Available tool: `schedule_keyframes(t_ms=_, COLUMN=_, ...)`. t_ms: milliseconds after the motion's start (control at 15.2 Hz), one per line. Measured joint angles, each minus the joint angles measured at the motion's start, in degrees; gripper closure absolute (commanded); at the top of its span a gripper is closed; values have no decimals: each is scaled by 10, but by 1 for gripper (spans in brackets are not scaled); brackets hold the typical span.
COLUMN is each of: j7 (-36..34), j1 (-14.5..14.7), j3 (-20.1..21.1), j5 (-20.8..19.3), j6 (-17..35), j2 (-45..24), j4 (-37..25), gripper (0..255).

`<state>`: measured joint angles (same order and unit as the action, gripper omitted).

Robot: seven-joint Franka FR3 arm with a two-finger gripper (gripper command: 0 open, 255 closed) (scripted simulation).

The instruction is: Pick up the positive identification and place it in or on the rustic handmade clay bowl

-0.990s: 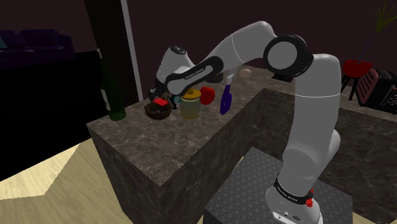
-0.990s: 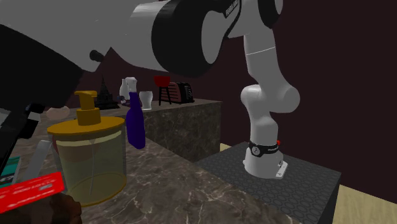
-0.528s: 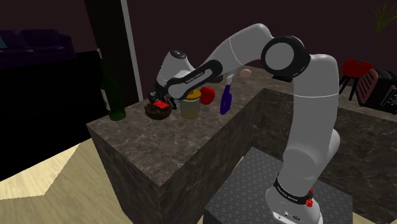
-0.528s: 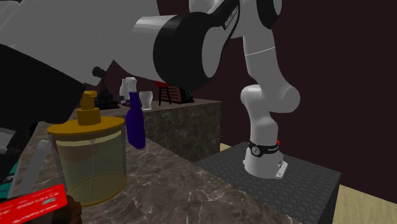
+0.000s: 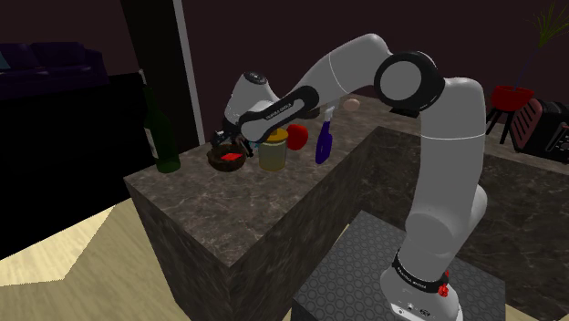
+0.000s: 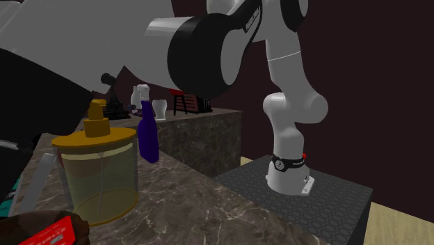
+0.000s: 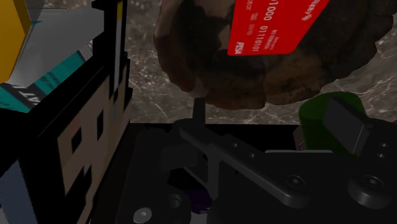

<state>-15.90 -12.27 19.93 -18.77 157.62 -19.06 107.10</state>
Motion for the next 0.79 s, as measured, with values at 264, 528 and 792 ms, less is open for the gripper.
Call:
schedule_keyframes(t_ms=264, j7=17, j1=-15, j3=16, j5=26, j6=-15, j2=41, j4=23, gripper=0)
schedule_keyframes(t_ms=528, j7=34, j1=-26, j3=27, j5=50, j6=-28, j2=73, j4=39, gripper=0)
schedule_keyframes(t_ms=792, j7=35, j1=-27, j3=27, j5=52, j6=-29, j2=75, j4=41, gripper=0)
